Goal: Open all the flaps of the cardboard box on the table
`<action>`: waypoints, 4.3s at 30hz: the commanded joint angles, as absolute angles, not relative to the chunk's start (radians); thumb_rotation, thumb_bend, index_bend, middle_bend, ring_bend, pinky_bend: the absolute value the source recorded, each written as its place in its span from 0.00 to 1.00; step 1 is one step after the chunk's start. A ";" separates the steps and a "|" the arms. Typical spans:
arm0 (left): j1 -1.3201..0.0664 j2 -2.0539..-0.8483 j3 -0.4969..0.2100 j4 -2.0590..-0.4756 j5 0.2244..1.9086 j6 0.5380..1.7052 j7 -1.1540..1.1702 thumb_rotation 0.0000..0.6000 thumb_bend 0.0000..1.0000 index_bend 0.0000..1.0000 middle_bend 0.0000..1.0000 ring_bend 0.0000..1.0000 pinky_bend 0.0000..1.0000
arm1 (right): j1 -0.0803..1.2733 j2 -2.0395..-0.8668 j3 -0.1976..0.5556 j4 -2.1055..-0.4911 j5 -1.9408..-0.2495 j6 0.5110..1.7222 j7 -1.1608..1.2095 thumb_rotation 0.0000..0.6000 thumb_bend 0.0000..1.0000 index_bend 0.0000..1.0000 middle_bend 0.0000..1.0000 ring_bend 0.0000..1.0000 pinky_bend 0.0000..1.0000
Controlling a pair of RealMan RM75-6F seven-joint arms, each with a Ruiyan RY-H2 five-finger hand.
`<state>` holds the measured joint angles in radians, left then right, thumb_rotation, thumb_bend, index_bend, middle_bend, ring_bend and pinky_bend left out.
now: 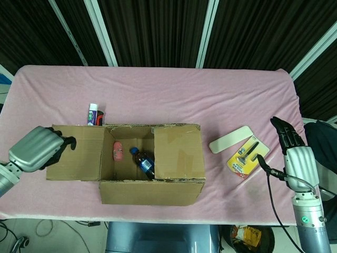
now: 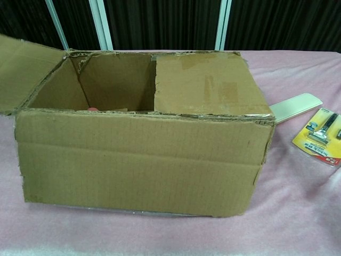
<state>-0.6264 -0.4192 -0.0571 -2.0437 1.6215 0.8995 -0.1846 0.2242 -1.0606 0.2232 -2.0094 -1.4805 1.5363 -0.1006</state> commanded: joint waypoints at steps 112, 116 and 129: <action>-0.161 -1.148 -0.130 -1.543 1.433 1.470 -0.295 1.00 0.34 0.06 0.03 0.03 0.10 | 1.315 -1.146 0.032 -2.137 -0.762 1.097 -1.242 1.00 0.76 0.42 0.53 0.33 0.30; -0.160 -1.149 -0.131 -1.542 1.433 1.471 -0.292 1.00 0.34 0.06 0.03 0.03 0.09 | 1.308 -1.098 0.020 -2.138 -0.785 1.104 -1.249 1.00 0.63 0.40 0.51 0.32 0.28; -0.159 -1.149 -0.131 -1.545 1.435 1.470 -0.285 1.00 0.34 0.06 0.03 0.03 0.09 | 1.296 -0.989 0.005 -2.136 -0.817 1.059 -1.231 1.00 0.56 0.36 0.50 0.31 0.28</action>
